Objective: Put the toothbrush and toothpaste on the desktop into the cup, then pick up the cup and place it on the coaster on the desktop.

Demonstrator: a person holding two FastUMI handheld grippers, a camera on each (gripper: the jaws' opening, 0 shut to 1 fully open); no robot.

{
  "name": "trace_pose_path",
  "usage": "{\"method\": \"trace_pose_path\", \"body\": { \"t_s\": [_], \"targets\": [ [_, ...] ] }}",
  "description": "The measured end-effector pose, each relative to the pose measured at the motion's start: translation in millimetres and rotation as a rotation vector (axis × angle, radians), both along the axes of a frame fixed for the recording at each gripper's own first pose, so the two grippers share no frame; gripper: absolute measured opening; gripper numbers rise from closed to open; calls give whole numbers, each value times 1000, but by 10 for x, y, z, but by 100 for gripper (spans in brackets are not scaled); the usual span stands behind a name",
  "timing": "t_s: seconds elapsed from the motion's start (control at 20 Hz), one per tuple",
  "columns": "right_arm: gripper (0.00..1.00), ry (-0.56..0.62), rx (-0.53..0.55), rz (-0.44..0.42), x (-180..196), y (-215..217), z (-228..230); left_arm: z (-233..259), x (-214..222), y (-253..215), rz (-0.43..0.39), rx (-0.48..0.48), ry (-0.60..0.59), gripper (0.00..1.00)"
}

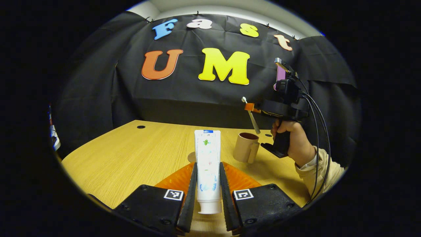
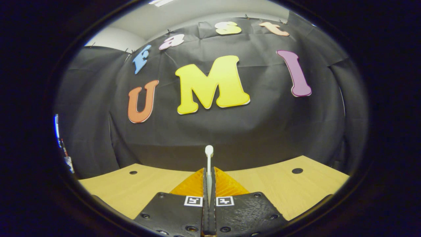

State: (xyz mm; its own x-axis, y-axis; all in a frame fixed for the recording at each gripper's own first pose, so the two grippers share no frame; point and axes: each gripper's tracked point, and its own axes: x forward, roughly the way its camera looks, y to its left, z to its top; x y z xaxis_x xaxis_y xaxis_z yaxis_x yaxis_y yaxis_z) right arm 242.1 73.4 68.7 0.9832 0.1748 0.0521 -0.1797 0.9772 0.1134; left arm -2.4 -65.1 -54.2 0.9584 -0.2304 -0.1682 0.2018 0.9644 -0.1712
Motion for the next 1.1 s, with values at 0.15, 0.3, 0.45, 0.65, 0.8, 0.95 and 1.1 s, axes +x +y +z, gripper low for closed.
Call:
{"method": "trace_pose_path", "body": {
  "t_s": [0.15,0.3,0.45,0.65,0.8,0.95,1.1],
  "targets": [
    [1,-1,-19,-11,35,-33,-5,-30,6,-7,-3,12,4,41],
    [1,-12,-11,-24,36,-55,41,-48,20,-46,-13,6,18,41],
    [4,-5,-23,-20,31,-23,6,-76,18,-56,-15,9,25,41],
    [5,27,-9,-3,6,12,-56,-102,26,-56,-15,10,35,41],
    [7,74,-9,12,-38,16,-173,-96,47,-61,-15,14,38,41],
    [15,120,-21,33,-110,-3,-287,-43,124,-87,-12,28,24,41],
    [43,161,-22,80,-199,9,-380,42,242,-145,-6,46,6,41]
  ]
}}
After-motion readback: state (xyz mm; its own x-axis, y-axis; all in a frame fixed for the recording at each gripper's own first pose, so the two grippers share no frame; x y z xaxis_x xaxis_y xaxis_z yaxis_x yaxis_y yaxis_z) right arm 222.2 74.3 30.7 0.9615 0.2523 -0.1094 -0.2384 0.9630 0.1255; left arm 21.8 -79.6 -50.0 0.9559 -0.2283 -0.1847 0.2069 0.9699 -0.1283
